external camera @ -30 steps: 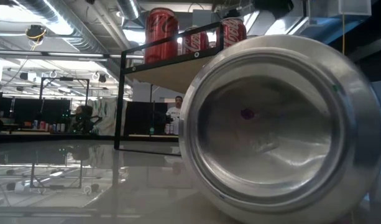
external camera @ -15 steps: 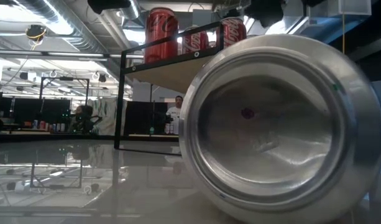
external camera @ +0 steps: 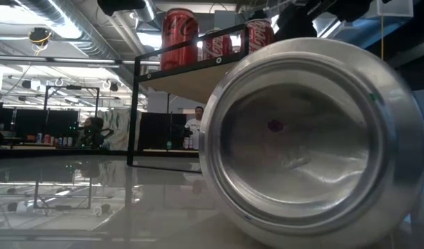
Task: Place canned beverage on shelf
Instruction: Put the red-black soda can on the shelf aligned with the other red-black soda can
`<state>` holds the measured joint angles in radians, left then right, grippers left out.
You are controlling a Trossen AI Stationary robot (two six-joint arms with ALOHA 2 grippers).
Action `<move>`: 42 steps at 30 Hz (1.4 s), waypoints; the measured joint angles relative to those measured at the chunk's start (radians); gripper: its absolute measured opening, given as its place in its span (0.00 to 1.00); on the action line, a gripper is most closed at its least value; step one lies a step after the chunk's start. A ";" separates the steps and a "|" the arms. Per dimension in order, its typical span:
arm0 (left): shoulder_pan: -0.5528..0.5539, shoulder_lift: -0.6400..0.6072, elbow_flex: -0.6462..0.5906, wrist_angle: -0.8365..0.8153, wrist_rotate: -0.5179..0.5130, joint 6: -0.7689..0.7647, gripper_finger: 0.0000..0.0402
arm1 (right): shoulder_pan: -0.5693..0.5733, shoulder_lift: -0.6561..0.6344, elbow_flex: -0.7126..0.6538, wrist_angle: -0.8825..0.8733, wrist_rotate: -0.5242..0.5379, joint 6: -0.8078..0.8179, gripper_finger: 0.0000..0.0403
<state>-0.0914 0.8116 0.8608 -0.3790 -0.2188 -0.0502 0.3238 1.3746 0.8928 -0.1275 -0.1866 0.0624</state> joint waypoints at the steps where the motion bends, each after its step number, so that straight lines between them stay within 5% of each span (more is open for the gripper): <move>1: 0.000 0.000 0.000 0.000 0.000 0.000 0.82 | 0.008 0.000 0.000 0.001 -0.002 -0.023 0.96; 15: 0.000 0.000 0.000 -0.002 0.000 0.000 0.82 | 0.124 0.030 0.000 0.025 0.143 -0.189 0.96; 42: 0.000 0.000 0.000 -0.002 0.000 0.000 0.82 | 0.122 0.336 0.000 0.242 0.036 -0.255 0.96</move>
<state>-0.0914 0.8116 0.8608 -0.3805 -0.2192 -0.0498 0.4454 1.7105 0.8928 0.1140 -0.1505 -0.1925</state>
